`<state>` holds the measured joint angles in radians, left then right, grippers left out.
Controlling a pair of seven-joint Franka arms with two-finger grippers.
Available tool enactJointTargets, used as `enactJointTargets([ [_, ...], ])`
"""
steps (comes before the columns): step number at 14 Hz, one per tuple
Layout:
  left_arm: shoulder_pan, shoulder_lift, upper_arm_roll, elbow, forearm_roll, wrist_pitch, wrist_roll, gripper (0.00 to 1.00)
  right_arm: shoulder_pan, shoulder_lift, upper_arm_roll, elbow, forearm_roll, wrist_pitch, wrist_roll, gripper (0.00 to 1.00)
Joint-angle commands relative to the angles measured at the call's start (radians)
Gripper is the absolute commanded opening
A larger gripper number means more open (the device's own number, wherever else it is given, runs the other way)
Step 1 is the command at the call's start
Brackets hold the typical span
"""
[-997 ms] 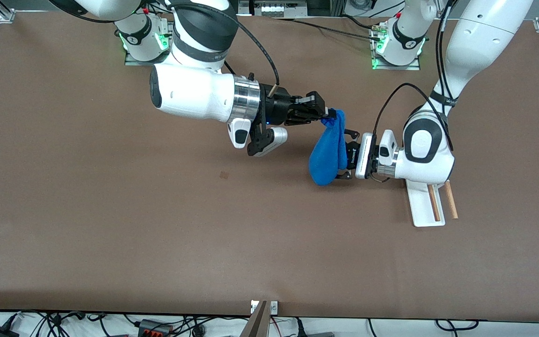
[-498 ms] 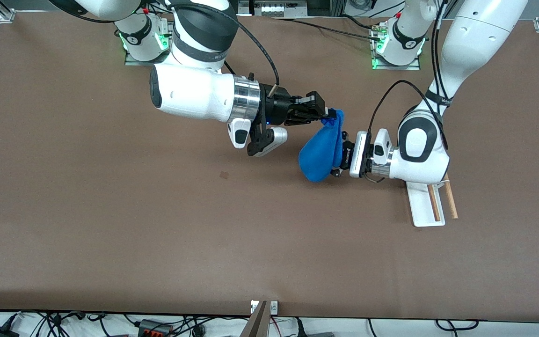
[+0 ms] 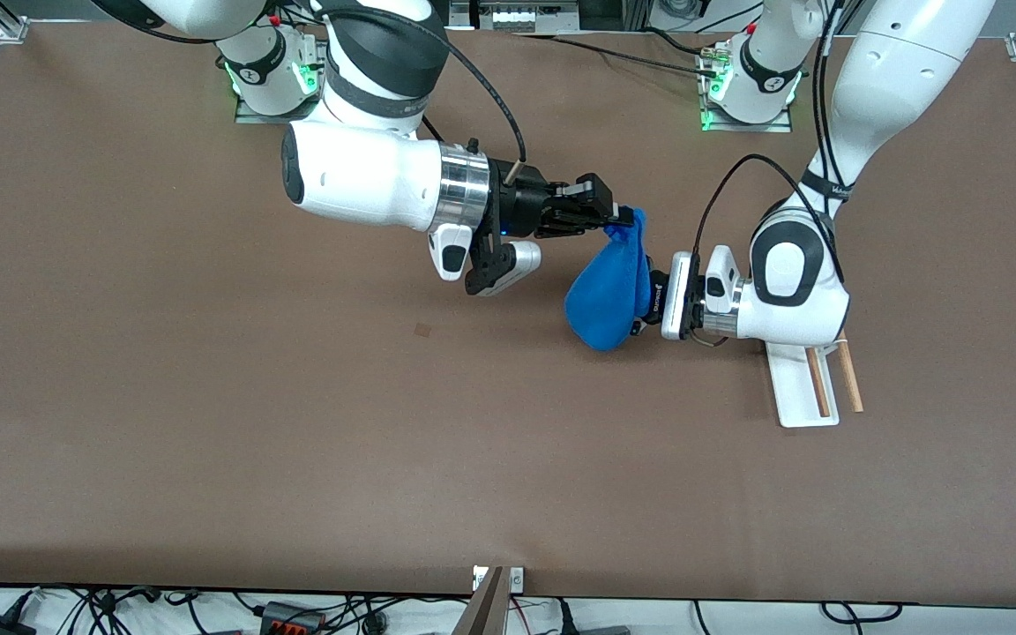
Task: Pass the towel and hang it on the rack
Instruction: 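Grasp the towel with the left gripper and open the right gripper, then drape the towel over the wooden dowels while the right gripper withdraws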
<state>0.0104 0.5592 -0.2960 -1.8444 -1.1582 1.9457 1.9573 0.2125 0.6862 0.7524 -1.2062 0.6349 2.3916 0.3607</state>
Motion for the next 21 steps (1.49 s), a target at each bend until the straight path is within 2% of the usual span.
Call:
enactJointTargets([
  [1, 0.005, 0.002, 0.009, 0.013, 0.035, 0.001, -0.061, 0.00, -0.004, -0.008, -0.001, -0.007, -0.006, 0.015, 0.006, 1.00],
  [3, 0.016, -0.028, 0.012, 0.027, 0.177, 0.001, -0.193, 0.00, -0.018, -0.013, -0.002, -0.007, -0.008, 0.012, -0.002, 1.00],
  [5, 0.028, -0.071, 0.018, 0.060, 0.378, -0.008, -0.346, 0.00, -0.024, -0.016, -0.005, -0.007, -0.015, 0.009, -0.005, 1.00],
  [9, 0.092, -0.096, 0.020, 0.152, 0.575, -0.137, -0.613, 0.00, -0.120, -0.043, -0.007, -0.073, -0.173, -0.041, 0.001, 1.00],
  [10, 0.118, -0.096, 0.018, 0.154, 0.594, -0.154, -0.653, 0.00, -0.154, -0.045, -0.007, -0.073, -0.235, -0.095, -0.002, 1.00],
  [14, 0.215, -0.085, 0.060, 0.139, 0.644, -0.162, -0.739, 0.00, -0.289, -0.045, -0.005, -0.069, -0.602, -0.394, 0.001, 1.00],
  [16, 0.273, -0.078, 0.064, 0.149, 0.728, -0.172, -0.773, 0.00, -0.352, -0.045, -0.007, -0.072, -0.700, -0.527, 0.000, 1.00],
  [17, 0.292, -0.091, 0.067, 0.148, 0.773, -0.185, -0.849, 0.00, -0.382, -0.045, -0.008, -0.073, -0.762, -0.582, 0.001, 1.00],
  [19, 0.335, -0.101, 0.067, 0.177, 0.871, -0.289, -0.937, 0.00, -0.425, -0.045, -0.018, -0.072, -0.939, -0.676, -0.002, 1.00],
  [20, 0.353, -0.099, 0.067, 0.198, 0.908, -0.292, -0.931, 0.00, -0.452, -0.045, -0.013, -0.066, -0.995, -0.724, 0.003, 1.00],
  [21, 0.367, -0.099, 0.067, 0.212, 0.922, -0.297, -0.931, 0.00, -0.473, -0.046, -0.013, -0.062, -1.001, -0.750, -0.002, 1.00],
])
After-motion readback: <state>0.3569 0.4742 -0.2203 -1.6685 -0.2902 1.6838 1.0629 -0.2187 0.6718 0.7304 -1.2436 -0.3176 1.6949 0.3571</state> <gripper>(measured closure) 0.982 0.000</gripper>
